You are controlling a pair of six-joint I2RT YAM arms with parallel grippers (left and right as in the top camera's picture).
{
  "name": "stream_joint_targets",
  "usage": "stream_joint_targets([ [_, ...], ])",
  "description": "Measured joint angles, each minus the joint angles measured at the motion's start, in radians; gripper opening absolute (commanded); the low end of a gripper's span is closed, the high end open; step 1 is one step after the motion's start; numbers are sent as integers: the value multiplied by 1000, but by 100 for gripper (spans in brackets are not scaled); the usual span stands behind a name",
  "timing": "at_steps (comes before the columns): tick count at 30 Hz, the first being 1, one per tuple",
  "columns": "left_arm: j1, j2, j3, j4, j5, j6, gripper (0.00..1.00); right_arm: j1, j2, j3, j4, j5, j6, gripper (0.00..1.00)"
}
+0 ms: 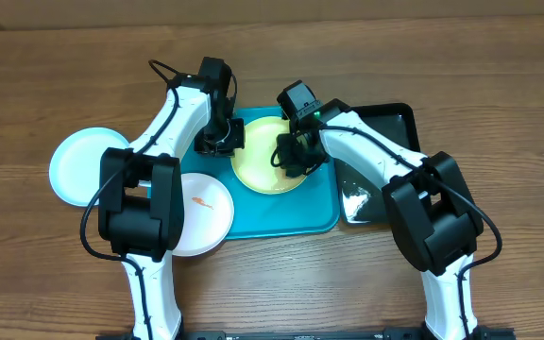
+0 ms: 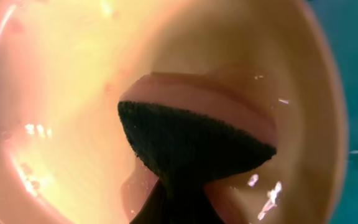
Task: Clean dirty plates on tray and stack at the side
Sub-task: 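Scrub the yellow plate surface with the sponge in the right gripper, then return the sponge to the black tray and release it, right gripper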
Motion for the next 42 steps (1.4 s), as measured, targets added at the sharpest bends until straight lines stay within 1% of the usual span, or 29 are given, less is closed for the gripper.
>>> stream_joint_targets([
  [9, 0, 0, 0, 0, -2, 0, 4, 30, 1, -16, 92, -207, 0, 4],
  [13, 0, 0, 0, 0, -1, 0, 4, 15, 3, -4, 82, -281, -5, 4],
  [18, -1, 0, 0, 0, -1, 0, 4, -58, 3, 72, -14, -355, -27, 4],
  [24, -1, 0, 0, 0, 2, 0, 4, -173, -33, 123, -207, -367, -112, 4],
  [27, -1, 0, 0, 0, 2, 0, 4, -220, -69, 125, -306, -317, -154, 4],
  [30, -1, 0, 0, 0, 2, 0, 4, -265, -98, 129, -414, -221, -179, 4],
  [33, -1, 0, 0, 1, 2, 0, 4, -306, -105, 128, -486, -116, -188, 4],
  [37, -1, 0, 0, 2, 2, 0, 4, -336, -105, 100, -510, 37, -196, 4],
  [42, -1, 0, 0, 3, 2, 0, 4, -332, -105, 23, -466, 167, -200, 4],
])
